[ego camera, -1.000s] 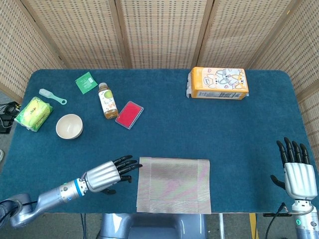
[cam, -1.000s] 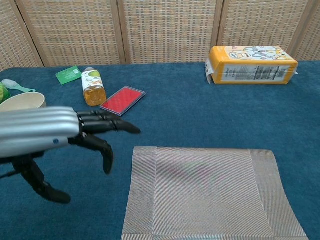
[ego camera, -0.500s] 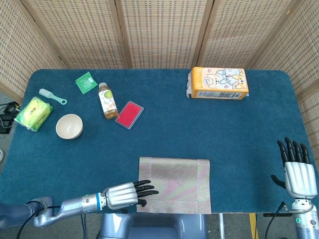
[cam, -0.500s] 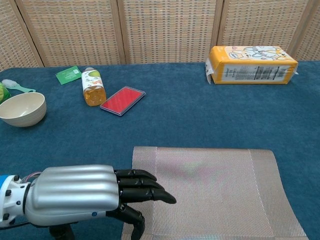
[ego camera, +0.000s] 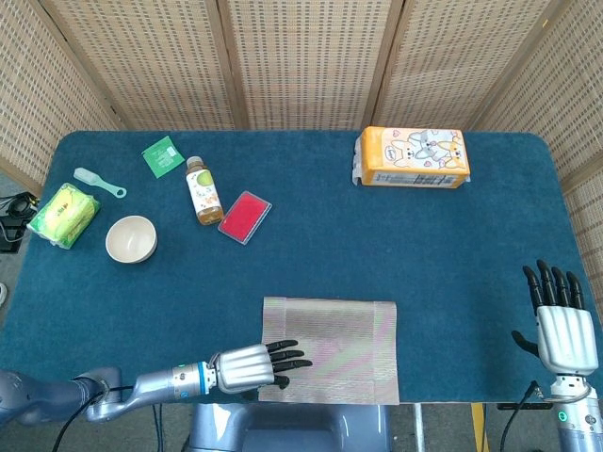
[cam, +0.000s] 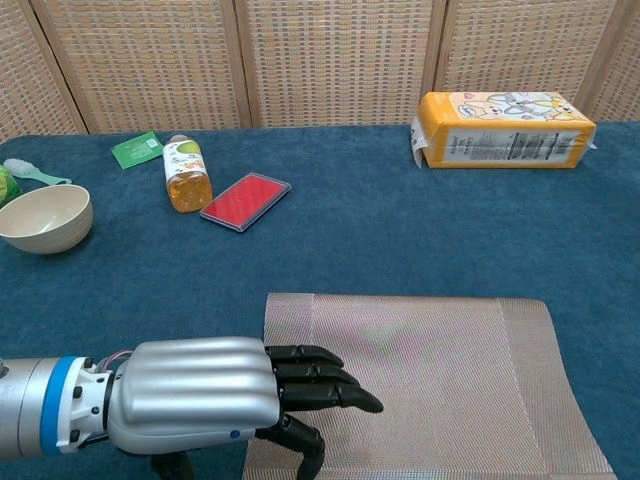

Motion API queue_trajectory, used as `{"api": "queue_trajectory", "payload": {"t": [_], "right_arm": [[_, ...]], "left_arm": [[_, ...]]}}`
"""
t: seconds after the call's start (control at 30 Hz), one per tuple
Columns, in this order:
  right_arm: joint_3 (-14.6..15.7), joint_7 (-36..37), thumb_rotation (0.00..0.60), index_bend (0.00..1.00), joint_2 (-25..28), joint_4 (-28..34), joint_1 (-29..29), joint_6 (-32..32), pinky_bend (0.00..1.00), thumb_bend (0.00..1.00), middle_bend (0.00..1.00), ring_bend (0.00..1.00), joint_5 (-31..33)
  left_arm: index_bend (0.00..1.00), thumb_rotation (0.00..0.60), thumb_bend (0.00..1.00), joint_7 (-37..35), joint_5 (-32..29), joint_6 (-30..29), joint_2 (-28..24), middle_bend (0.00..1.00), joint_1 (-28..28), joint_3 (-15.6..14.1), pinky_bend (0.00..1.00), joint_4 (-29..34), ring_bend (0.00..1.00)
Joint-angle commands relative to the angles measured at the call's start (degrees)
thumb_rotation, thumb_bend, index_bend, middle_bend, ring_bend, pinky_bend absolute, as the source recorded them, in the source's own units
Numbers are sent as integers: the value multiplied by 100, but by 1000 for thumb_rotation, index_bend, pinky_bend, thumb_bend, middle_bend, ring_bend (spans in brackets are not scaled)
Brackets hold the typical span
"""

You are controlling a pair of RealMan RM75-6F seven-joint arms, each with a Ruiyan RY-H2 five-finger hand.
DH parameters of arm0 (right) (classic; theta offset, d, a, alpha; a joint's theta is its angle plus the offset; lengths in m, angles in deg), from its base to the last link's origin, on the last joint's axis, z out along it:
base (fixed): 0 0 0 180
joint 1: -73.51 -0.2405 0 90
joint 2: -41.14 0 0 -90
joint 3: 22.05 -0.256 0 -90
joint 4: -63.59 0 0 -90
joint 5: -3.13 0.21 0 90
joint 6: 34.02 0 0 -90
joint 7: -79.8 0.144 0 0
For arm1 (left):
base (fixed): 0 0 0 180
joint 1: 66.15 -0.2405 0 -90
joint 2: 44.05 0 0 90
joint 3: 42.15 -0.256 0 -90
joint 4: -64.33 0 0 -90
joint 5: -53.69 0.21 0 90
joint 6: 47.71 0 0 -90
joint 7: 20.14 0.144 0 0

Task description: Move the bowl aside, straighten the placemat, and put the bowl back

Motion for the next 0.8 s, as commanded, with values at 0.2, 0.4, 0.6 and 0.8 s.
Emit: {"api": "queue_trajectory", "payload": {"t": [0.2, 0.4, 0.6, 0.8], "right_arm": [[-3, 3, 600, 0, 1, -2, -7, 9, 0, 0, 0, 0, 9], [-1, 11, 600, 0, 5, -1, -4, 0, 0, 0, 0, 0, 5], [-1, 26, 600, 0, 12, 4, -7, 4, 0, 0, 0, 0, 6], [5, 35, 600, 0, 14, 4, -10, 17, 0, 0, 0, 0, 11]], "left_arm": [[401, 600, 0, -44, -59, -117, 159, 0, 47, -92, 0, -146, 0], [401, 600, 0, -3, -118, -56, 281, 0, 97, -133, 0, -194, 0], [401, 600, 29, 49, -187, -49, 341, 0, 125, -169, 0, -228, 0], [401, 600, 232, 39, -265, -30, 365, 0, 165, -192, 0, -247, 0]]}}
